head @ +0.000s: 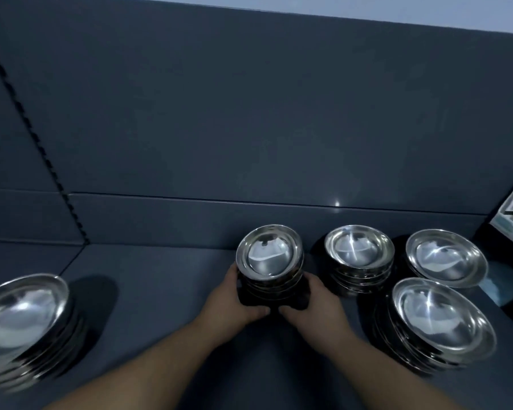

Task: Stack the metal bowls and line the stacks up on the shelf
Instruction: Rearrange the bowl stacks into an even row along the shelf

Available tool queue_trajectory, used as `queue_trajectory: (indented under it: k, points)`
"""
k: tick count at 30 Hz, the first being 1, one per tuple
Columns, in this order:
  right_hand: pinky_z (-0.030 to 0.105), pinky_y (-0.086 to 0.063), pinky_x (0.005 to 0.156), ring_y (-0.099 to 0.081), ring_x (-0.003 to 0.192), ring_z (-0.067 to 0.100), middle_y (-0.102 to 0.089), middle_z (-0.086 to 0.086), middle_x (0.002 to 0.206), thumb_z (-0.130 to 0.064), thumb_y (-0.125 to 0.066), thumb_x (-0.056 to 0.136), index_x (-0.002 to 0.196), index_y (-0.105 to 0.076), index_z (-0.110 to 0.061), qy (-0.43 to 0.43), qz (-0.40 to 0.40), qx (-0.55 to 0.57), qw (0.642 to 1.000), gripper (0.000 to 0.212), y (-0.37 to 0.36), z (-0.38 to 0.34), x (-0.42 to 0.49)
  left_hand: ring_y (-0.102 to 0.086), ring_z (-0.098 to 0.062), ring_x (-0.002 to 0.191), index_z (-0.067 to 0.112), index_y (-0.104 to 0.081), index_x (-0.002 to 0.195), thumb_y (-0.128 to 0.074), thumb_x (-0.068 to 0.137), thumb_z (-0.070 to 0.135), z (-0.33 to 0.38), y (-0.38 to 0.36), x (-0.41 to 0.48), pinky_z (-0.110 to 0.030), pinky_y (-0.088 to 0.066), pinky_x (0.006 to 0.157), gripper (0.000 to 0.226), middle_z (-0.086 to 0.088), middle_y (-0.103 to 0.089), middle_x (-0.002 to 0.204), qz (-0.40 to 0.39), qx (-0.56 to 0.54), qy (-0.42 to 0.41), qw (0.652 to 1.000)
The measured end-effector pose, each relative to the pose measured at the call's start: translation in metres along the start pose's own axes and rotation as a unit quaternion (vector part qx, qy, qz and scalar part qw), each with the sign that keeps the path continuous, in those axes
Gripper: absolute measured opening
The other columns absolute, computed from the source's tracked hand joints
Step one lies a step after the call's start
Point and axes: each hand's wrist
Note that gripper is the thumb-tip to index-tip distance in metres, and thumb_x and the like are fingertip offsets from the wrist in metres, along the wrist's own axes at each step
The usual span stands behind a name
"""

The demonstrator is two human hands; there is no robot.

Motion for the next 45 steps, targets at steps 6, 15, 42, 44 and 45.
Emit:
queue_trajectory:
  k: [6,15,42,44,45]
  points:
    - [0.006,-0.040,0.079,-0.063,0.103,0.005,-0.068,-0.011,0.106,-0.018,-0.079,0.072,0.128,-0.053,-0.026,0.053,-0.056,0.036,0.996,0.063,-0.030,-0.023,-0.022,-0.061,0.001,0.108,0.026,-0.041,0.132,-0.087,0.059,0.012,-0.012,0.030,-0.058,-0.011,-0.045,0.090,0.088,0.016,-0.065,0.113,0.074,-0.063,0.028,0.995]
    - [0.012,-0.041,0.084,-0.058,0.101,0.002,-0.066,-0.009,0.115,-0.022,-0.078,0.075,0.133,-0.051,-0.024,0.103,-0.151,0.058,0.981,0.064,-0.076,-0.057,-0.074,-0.062,-0.006,0.113,0.028,-0.040,0.136,-0.089,0.043,0.037,-0.036,0.082,-0.137,-0.039,-0.045,0.106,0.105,0.008,-0.068,0.119,0.120,-0.097,0.078,0.985]
    - [0.013,-0.037,0.100,-0.047,0.120,-0.007,-0.050,-0.033,0.123,-0.031,-0.092,0.056,0.141,-0.036,-0.037,0.119,-0.071,0.077,0.987,0.102,-0.087,-0.082,-0.078,-0.040,0.011,0.115,0.045,-0.017,0.142,-0.091,0.057,0.025,-0.034,0.129,-0.134,-0.005,-0.030,0.092,0.114,0.033,-0.042,0.122,0.098,0.044,-0.024,0.994]
    - [0.014,-0.036,0.102,-0.045,0.122,-0.007,-0.050,-0.030,0.129,-0.031,-0.092,0.054,0.142,-0.036,-0.036,0.128,-0.072,0.079,0.986,0.104,-0.084,-0.085,-0.075,-0.037,0.006,0.120,0.034,-0.013,0.149,-0.091,0.058,0.026,-0.031,0.130,-0.134,-0.011,-0.028,0.096,0.120,0.029,-0.041,0.124,0.096,0.035,-0.018,0.995]
    - [0.014,-0.035,0.103,-0.045,0.122,-0.007,-0.051,-0.028,0.130,-0.030,-0.092,0.055,0.142,-0.037,-0.036,0.132,-0.072,0.079,0.986,0.103,-0.083,-0.086,-0.074,-0.038,0.005,0.120,0.034,-0.013,0.149,-0.091,0.058,0.025,-0.031,0.130,-0.134,-0.012,-0.028,0.096,0.120,0.031,-0.041,0.121,0.097,0.034,-0.017,0.995]
Point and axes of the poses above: each hand's wrist, its own x-axis towards the middle knuckle, its own y-axis out of the back of the hand, z = x × y
